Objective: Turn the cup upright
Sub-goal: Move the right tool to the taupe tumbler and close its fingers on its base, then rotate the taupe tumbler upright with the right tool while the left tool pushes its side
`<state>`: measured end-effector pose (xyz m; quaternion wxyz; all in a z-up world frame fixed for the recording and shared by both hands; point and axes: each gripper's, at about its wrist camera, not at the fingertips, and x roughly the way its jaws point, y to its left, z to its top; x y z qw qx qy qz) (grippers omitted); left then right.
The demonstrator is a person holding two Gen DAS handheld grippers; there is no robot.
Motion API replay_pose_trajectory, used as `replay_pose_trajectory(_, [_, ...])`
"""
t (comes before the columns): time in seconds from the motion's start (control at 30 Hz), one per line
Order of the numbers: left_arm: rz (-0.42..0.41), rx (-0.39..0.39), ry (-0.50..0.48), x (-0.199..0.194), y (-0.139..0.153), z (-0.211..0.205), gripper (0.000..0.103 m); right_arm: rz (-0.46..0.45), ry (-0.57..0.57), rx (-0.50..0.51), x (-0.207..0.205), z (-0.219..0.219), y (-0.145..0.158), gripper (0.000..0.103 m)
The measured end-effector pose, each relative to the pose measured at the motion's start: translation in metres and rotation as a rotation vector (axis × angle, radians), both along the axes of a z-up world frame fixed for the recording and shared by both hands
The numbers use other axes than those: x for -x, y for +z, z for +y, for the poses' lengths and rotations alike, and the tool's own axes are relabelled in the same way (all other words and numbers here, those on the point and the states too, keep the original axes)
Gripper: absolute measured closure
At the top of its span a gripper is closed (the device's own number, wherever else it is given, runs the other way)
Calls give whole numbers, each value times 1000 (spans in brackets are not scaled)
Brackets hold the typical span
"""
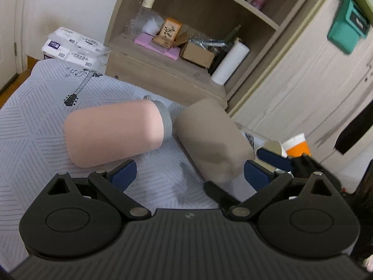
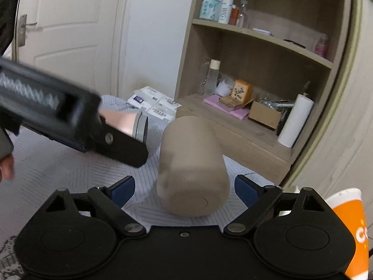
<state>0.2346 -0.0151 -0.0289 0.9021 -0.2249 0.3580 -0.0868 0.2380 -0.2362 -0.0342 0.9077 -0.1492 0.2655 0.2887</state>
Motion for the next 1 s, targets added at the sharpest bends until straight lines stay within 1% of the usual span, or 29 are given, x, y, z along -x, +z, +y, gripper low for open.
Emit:
replay_pose_trajectory(0.13, [-1, 25, 1, -4, -2, 0, 4, 1, -1, 20, -9, 5, -3, 8])
replay_pose_trajectory(0.23, [-1, 49, -2, -6, -4, 0, 4, -15, -20, 45, -14, 9, -4, 7])
replay_pose_trajectory(0.3, [-8, 59, 11, -6, -3, 0, 4, -3, -26, 45, -18, 10, -6, 7])
replay_pose_trajectory(0.33, [-12, 60, 17, -6, -3, 0, 4, 11, -26, 41, -19, 9, -7, 10])
replay_pose_trajectory(0.37, [-15, 58, 22, -6, -3, -1, 4, 20, -26, 40, -19, 9, -7, 21])
replay_pose_trajectory(0.47, [-20, 61, 19, -7, -3, -3, 4, 22, -33, 48, -16, 7, -6, 22])
replay_pose_trajectory(0.57, [-16, 70, 18, -7, -5, -4, 7, 23, -44, 51, -11, 6, -5, 22])
replay_pose_trajectory(0.73, [-16, 92, 23, -2, -7, -7, 9, 49, -75, 15, 2, 1, -4, 22])
replay_pose_trajectory(0.9, [3, 144, -6, 2, -12, -11, 9, 95, -128, -57, 18, -7, -3, 22])
replay_pose_trajectory(1.0, [12, 171, -20, 6, -15, -11, 12, 130, -146, -78, 25, -11, -2, 22])
